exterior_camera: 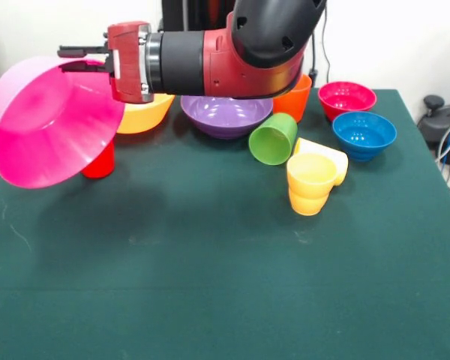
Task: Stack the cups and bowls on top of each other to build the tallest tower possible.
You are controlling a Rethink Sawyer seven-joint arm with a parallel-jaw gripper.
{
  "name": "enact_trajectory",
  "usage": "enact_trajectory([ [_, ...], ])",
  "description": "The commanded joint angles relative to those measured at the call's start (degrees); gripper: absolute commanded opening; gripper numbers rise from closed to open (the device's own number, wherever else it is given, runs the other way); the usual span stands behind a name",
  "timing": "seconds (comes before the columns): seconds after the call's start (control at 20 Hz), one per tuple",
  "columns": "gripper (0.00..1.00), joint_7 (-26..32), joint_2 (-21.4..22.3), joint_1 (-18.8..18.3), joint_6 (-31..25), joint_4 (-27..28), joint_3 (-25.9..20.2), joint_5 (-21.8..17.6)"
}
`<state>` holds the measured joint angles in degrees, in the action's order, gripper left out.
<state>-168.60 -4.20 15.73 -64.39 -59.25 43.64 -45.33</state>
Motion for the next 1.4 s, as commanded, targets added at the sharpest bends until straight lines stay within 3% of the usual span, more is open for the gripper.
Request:
enact_trajectory([
  [0.05, 0.00, 18.9, -1.2, 0.0, 0.5, 3.4, -10.5, 0.5],
  [1.0, 0.00, 36.9, -3.4, 0.8, -3.1, 6.0, -10.3, -1.5],
  [1.4, 0.00, 39.1, -5.3, 1.5, -6.6, 7.4, -7.8, -0.4],
])
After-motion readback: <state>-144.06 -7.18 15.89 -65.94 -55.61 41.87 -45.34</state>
